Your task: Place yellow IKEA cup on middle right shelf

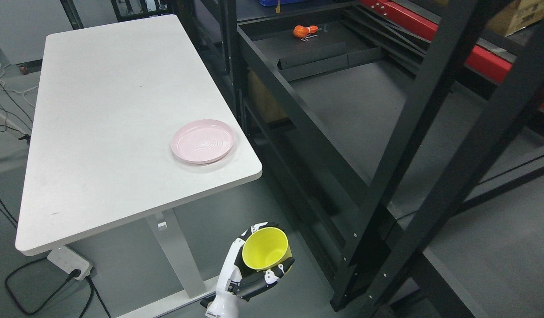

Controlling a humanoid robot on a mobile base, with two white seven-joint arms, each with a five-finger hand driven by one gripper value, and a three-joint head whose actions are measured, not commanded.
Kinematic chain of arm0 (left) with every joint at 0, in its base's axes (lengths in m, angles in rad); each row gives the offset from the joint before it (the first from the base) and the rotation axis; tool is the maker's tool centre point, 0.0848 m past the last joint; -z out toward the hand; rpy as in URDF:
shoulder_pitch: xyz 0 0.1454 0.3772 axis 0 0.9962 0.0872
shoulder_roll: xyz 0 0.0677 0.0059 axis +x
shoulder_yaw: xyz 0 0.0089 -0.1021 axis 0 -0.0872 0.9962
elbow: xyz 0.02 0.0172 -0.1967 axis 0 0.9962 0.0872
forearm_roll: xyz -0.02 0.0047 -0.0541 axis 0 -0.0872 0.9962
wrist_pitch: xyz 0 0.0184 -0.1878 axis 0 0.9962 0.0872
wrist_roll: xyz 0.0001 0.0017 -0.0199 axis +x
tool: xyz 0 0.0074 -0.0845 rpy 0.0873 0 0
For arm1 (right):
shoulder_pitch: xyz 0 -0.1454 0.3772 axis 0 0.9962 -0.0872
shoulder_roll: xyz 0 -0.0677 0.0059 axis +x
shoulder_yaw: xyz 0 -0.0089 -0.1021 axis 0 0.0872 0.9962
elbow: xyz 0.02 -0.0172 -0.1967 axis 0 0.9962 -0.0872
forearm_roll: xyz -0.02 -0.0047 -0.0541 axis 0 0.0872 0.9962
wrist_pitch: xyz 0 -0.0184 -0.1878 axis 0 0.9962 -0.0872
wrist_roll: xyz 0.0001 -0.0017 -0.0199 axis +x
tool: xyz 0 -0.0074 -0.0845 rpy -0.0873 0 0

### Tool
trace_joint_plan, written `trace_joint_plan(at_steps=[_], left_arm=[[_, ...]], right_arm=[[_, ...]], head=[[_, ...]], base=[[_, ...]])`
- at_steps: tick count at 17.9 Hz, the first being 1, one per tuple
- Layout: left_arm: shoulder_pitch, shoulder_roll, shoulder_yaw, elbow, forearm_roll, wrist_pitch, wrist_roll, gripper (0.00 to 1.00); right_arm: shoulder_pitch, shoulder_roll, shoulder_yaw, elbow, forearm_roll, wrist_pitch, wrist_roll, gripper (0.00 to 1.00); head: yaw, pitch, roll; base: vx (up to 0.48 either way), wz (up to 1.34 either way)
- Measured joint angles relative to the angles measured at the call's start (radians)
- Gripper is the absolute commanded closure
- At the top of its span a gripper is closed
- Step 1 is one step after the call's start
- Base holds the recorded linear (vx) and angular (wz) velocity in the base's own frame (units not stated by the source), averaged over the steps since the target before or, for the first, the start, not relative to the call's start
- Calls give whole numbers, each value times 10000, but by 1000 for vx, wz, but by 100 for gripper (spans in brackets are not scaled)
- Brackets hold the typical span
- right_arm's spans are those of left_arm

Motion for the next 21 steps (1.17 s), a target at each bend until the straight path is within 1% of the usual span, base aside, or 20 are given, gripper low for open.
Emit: trace_joint_plan(at_steps=[13,21], left_arm=[[-158,0,-638,-337,2,-186,-16,100],[-817,0,-878,-545,1,-383,-17,100]], right_arm=[[0,0,0,0,0,-1,0,1],[0,0,0,-1,0,-3,0,1]], head=[[0,0,0],[0,0,0]], base=[[-193,-442],[-194,-603]])
